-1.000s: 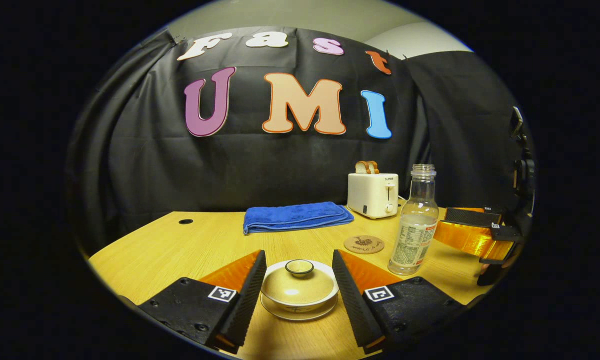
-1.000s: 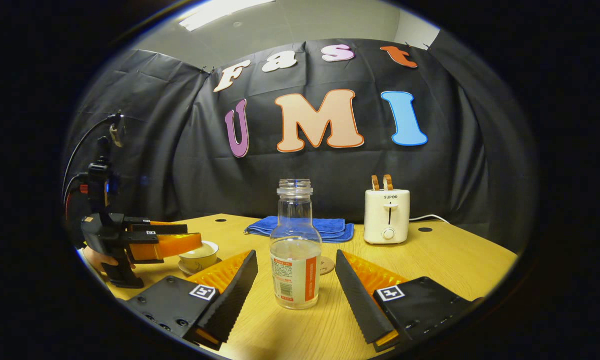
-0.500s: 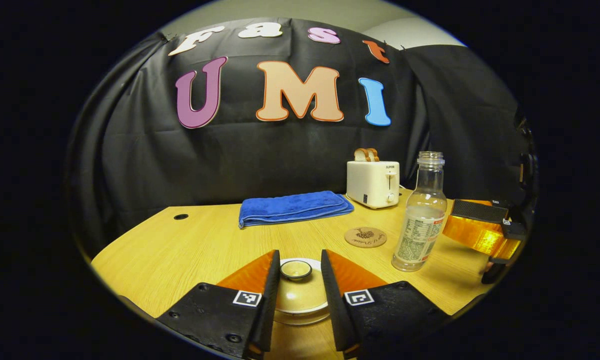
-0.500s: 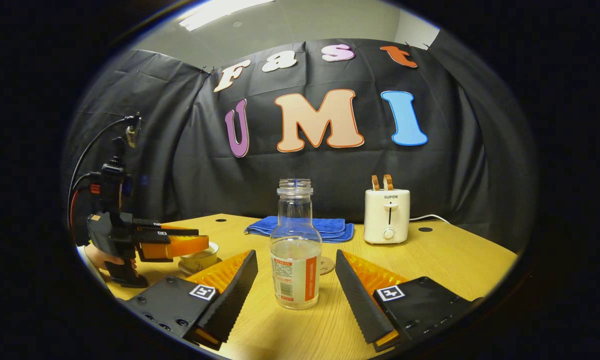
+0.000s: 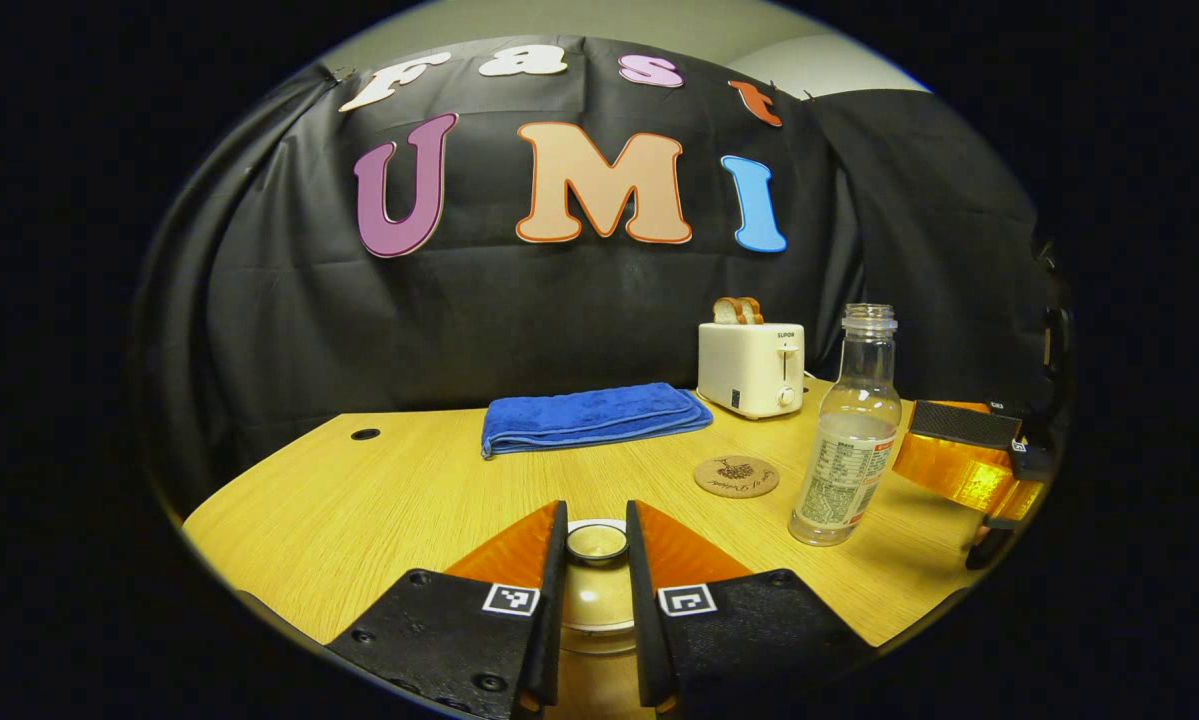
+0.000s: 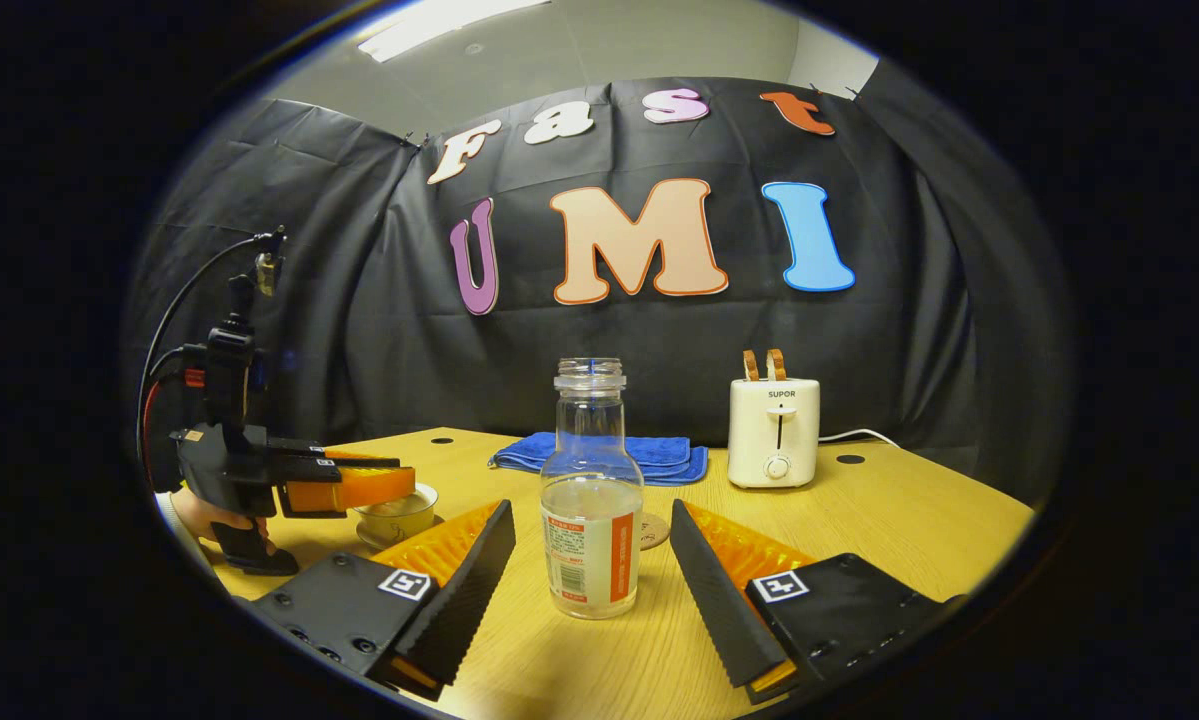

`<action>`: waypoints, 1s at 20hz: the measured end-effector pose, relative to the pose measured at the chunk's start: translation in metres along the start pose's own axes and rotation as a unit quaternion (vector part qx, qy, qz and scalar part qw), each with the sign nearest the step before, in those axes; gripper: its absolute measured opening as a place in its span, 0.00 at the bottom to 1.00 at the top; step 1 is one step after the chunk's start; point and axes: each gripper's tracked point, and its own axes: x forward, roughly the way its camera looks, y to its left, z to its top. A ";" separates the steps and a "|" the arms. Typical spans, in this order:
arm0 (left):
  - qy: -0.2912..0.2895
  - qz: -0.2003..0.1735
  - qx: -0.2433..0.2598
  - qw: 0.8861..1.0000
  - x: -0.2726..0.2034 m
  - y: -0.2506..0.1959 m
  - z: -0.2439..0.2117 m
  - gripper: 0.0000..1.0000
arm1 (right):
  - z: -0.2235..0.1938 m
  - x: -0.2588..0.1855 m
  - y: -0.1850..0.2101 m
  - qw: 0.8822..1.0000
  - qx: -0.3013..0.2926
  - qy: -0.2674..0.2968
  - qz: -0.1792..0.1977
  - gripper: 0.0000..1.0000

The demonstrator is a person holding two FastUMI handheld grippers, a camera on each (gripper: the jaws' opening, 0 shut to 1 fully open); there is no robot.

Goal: Open the teacup lid with one hand, grasp the water bottle and pour water into the teacup with the other hand; after pouring, place the water bottle on the coaster and then close the teacup lid.

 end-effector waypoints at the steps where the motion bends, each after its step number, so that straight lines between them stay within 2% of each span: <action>1: 0.000 0.003 0.001 1.000 0.000 0.001 0.000 0.29 | 0.000 0.000 0.000 1.000 0.000 0.000 0.000 1.00; 3: -0.011 0.005 0.000 1.000 -0.003 0.002 0.004 0.28 | 0.000 0.000 0.000 1.000 0.000 0.000 0.000 0.99; 4: -0.018 0.010 -0.003 1.000 -0.004 0.004 0.005 0.29 | 0.000 0.000 0.000 1.000 0.000 0.000 0.000 0.95; 5: -0.026 0.014 -0.006 1.000 -0.005 0.007 0.007 0.29 | 0.000 0.000 0.000 1.000 0.000 0.000 0.000 0.99; 7: -0.041 0.018 -0.014 0.999 -0.008 0.009 0.011 0.29 | 0.001 0.000 0.000 1.000 0.000 0.000 0.000 0.99; 8: -0.047 0.017 -0.013 0.999 -0.007 0.009 0.013 0.29 | -0.001 0.000 0.000 1.000 0.000 0.000 0.000 0.95; 9: -0.048 0.021 -0.011 0.999 -0.007 0.011 0.013 0.28 | 0.000 0.000 0.000 1.000 0.000 0.000 0.000 0.99; 10: -0.046 0.025 -0.009 0.999 -0.008 0.014 0.012 0.28 | 0.000 0.000 0.001 1.000 0.000 0.000 0.002 0.95; 13: -0.053 0.037 -0.007 0.998 -0.016 0.026 0.012 0.28 | 0.000 0.000 -0.001 1.000 0.001 0.002 -0.001 0.95; 14: -0.056 0.040 -0.007 0.998 -0.019 0.030 0.012 0.28 | -0.001 0.001 -0.002 1.000 0.000 0.001 -0.004 0.99; 15: -0.059 0.044 -0.010 0.997 -0.022 0.036 0.013 0.28 | 0.000 0.002 -0.003 1.000 0.000 0.001 -0.006 0.96; 17: -0.065 0.055 -0.014 0.996 -0.029 0.048 0.012 0.28 | 0.000 0.005 0.000 1.000 0.000 0.002 -0.003 0.95; 18: -0.069 0.063 -0.013 0.996 -0.034 0.054 0.013 0.28 | -0.001 0.007 0.003 1.000 0.000 0.002 0.002 1.00; 19: -0.069 0.069 -0.015 0.995 -0.036 0.060 0.012 0.28 | -0.001 0.011 0.004 1.000 0.000 0.004 0.004 0.95; 20: -0.069 0.074 -0.014 0.995 -0.040 0.064 0.011 0.28 | -0.002 0.014 0.003 1.000 0.000 0.005 0.003 0.99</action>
